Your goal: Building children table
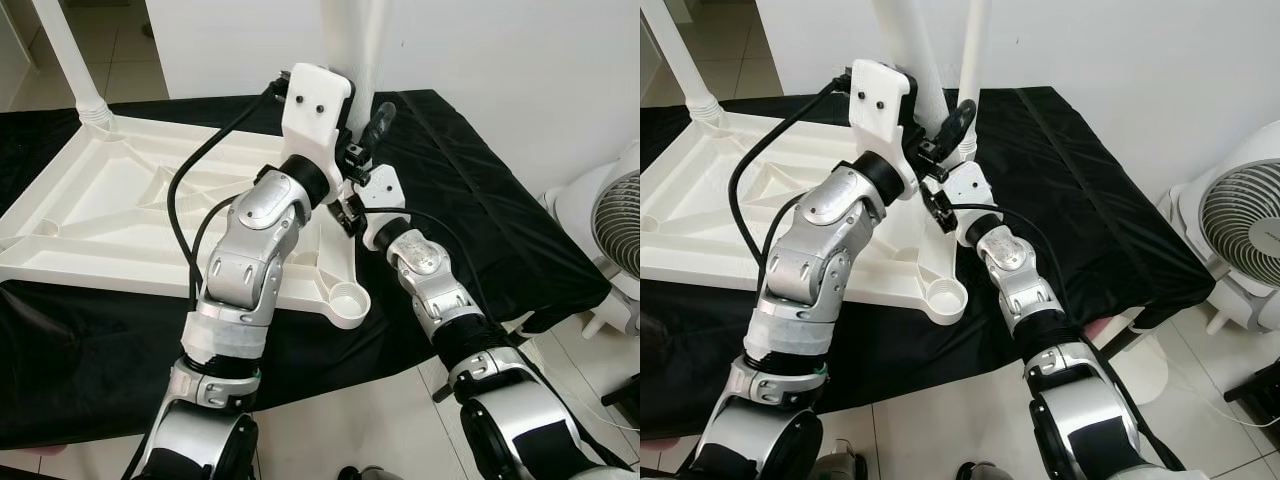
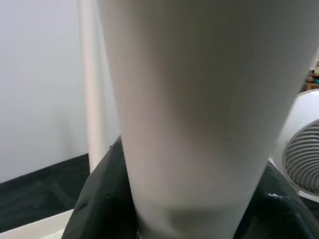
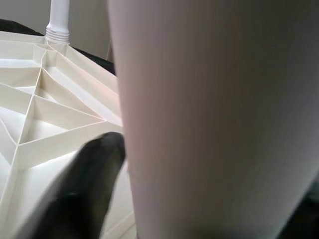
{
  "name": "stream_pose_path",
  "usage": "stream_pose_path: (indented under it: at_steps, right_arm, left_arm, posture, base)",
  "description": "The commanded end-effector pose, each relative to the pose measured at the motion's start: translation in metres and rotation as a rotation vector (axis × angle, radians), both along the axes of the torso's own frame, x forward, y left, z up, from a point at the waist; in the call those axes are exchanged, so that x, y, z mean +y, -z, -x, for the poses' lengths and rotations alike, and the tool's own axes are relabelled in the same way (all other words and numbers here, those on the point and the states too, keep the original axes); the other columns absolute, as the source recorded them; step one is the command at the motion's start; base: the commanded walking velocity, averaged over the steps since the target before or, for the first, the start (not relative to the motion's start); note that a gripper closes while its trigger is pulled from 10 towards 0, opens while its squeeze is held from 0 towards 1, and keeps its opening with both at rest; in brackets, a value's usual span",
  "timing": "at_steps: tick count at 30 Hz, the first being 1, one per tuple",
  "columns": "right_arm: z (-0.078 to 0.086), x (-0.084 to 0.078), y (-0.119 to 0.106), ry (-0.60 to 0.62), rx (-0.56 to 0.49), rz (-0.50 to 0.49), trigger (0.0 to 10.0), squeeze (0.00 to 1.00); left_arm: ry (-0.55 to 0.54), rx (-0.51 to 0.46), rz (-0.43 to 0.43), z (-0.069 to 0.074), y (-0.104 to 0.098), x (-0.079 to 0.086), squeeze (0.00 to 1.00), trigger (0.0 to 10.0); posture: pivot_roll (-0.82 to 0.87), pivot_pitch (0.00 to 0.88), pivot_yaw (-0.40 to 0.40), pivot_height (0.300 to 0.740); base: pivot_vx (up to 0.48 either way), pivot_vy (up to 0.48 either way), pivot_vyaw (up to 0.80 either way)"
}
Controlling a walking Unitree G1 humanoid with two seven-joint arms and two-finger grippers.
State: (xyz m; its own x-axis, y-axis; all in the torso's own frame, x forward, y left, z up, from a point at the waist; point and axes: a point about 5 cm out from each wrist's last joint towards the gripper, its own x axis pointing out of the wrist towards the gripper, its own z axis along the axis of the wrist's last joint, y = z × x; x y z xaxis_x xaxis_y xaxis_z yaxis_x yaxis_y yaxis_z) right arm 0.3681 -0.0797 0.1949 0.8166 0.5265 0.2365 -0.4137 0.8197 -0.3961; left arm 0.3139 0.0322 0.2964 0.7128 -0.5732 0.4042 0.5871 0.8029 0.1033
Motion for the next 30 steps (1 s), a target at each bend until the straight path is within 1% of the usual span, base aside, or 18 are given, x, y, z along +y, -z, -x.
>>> stream_pose_path:
  at_steps: [1, 16, 17, 18, 23, 24, 25, 26, 27, 30]
  right_arm:
    - [-0.0009, -0.0005, -0.0065, 0.006, -0.033, 0.003, 10.0, 0.00]
    - [-0.0004, 0.0034, -0.0133, -0.011, -0.059, 0.001, 10.0, 0.00]
    - [-0.0006, 0.0031, -0.0128, -0.010, -0.052, -0.006, 0.0, 0.00]
    - [-0.0013, 0.0019, -0.0110, -0.002, -0.032, -0.022, 0.0, 0.00]
    - [-0.0019, 0.0005, -0.0089, 0.012, -0.017, -0.037, 0.0, 0.00]
    - [-0.0017, 0.0008, -0.0086, 0.005, -0.014, -0.036, 0.0, 0.00]
    - [-0.0017, 0.0007, -0.0085, 0.005, -0.015, -0.033, 0.0, 0.00]
    - [-0.0017, 0.0007, -0.0085, 0.005, -0.015, -0.033, 0.0, 0.00]
    - [-0.0017, 0.0008, -0.0083, 0.004, -0.015, -0.037, 0.0, 0.00]
    - [-0.0019, 0.0001, -0.0084, 0.014, -0.017, -0.042, 0.0, 0.00]
  left_arm:
    - [-0.023, 0.003, 0.006, 0.0016, -0.0014, -0.0020, 0.00, 10.0]
    - [-0.024, -0.003, 0.010, 0.0026, -0.0034, -0.0029, 0.00, 10.0]
    - [-0.026, -0.003, 0.011, 0.0026, -0.0036, -0.0030, 0.00, 10.0]
    - [-0.030, -0.009, 0.008, 0.0026, -0.0044, -0.0030, 0.00, 10.0]
    - [-0.023, -0.009, 0.008, 0.0032, -0.0048, -0.0029, 0.00, 10.0]
    - [-0.019, -0.007, 0.014, 0.0033, -0.0049, -0.0029, 0.03, 10.0]
    - [-0.016, -0.006, 0.019, 0.0033, -0.0049, -0.0028, 0.62, 10.0]
    - [-0.016, -0.006, 0.019, 0.0033, -0.0049, -0.0028, 0.62, 10.0]
    - [-0.012, -0.002, 0.024, 0.0032, -0.0048, -0.0026, 1.00, 10.0]
    - [-0.002, 0.003, 0.035, 0.0033, -0.0050, -0.0022, 1.00, 10.0]
  posture:
    - [0.12, 0.051, -0.042, 0.740]
    - [0.12, 0.049, -0.043, 0.740]
    - [0.12, 0.052, -0.044, 0.740]
    - [0.12, 0.051, -0.043, 0.740]
    - [0.12, 0.050, -0.043, 0.740]
    - [0.12, 0.049, -0.043, 0.740]
    - [0.12, 0.048, -0.043, 0.740]
    - [0.12, 0.048, -0.043, 0.740]
    - [0.12, 0.048, -0.043, 0.740]
    - [0.12, 0.048, -0.043, 0.740]
  base:
    - [0.000, 0.000, 0.00]
    - [0.000, 0.000, 0.00]
    - [0.000, 0.000, 0.00]
    - [0.000, 0.000, 0.00]
    - [0.000, 0.000, 0.00]
    - [0.000, 0.000, 0.00]
    - [0.000, 0.000, 0.00]
    - [0.000, 0.000, 0.00]
    - [0.000, 0.000, 0.00]
    - [0.000, 0.000, 0.00]
